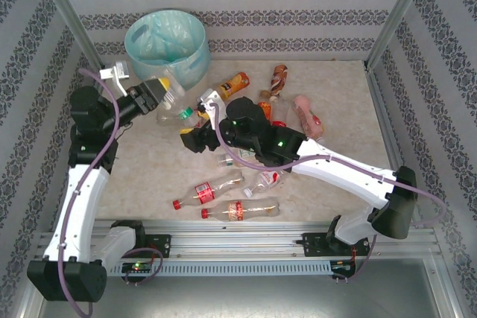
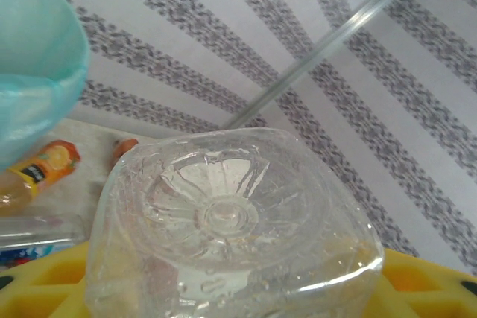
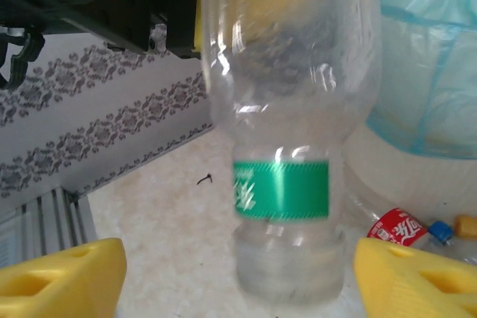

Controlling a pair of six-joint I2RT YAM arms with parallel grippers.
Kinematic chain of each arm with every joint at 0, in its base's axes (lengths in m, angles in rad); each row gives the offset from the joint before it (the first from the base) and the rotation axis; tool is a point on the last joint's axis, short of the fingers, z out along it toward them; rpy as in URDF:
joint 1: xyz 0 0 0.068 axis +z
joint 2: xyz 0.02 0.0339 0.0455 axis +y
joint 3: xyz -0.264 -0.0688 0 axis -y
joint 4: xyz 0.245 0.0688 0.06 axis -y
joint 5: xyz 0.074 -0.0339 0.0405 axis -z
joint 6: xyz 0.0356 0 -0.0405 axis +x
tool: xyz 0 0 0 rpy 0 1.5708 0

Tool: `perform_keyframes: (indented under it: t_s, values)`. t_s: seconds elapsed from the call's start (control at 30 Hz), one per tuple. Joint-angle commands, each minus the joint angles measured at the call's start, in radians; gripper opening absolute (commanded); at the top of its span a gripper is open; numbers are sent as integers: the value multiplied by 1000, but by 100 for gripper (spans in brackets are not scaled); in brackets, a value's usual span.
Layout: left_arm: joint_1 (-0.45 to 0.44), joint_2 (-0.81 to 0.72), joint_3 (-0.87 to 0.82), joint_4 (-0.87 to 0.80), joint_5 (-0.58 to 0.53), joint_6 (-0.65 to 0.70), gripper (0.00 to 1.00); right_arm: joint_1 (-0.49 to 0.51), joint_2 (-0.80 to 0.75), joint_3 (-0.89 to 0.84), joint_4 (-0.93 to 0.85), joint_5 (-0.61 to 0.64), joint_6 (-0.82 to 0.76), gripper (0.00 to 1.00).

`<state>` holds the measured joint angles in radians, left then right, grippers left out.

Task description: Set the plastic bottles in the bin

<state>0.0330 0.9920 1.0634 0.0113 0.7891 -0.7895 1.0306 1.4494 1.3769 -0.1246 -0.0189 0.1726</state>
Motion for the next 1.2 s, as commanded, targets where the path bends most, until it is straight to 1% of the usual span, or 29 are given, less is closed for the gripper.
perform_keyframes:
  t_s: [0.0, 0.13, 0.2, 0.3, 0.43, 0.53, 0.6, 0.73, 0.83, 0.93, 0.97, 1.03, 1.07, 1.17]
  values:
    - [0, 65, 164, -27, -145, 46, 46, 5, -102, -24, 20, 133, -38, 84]
    - [-1, 202, 355, -29, -263, 111, 44, 6, -205, -90, 37, 237, -74, 88]
    - [-1, 295, 467, -34, -317, 163, 44, 5, -255, -114, 27, 275, -96, 88]
    - [-1, 460, 628, -50, -357, 226, 43, 5, -307, -130, -18, 306, -111, 88]
    - [-4, 677, 832, -76, -354, 284, 42, 5, -355, -144, -77, 325, -101, 88]
    - [-12, 836, 1008, -166, -338, 349, 41, 5, -380, -164, -96, 339, -82, 87]
    - [-28, 929, 1127, -263, -366, 418, 41, 5, -392, -180, -97, 339, -69, 87]
    - [-61, 1077, 1314, -426, -414, 546, 41, 5, -387, -190, -103, 341, -61, 87]
    - [-75, 1151, 1397, -500, -420, 587, 41, 5, -373, -182, -106, 337, -56, 86]
    - [-84, 1186, 1407, -521, -426, 605, 43, 6, -355, -179, -97, 336, -56, 87]
    - [-87, 1194, 1408, -526, -426, 609, 45, 5, -350, -175, -98, 335, -55, 87]
    - [-91, 1204, 1406, -534, -428, 614, 56, 5, -338, -166, -101, 330, -52, 86]
    - [-91, 1206, 1406, -535, -432, 612, 59, 5, -334, -164, -102, 327, -51, 87]
    - [-91, 1212, 1406, -531, -429, 601, 62, 5, -327, -162, -102, 326, -43, 87]
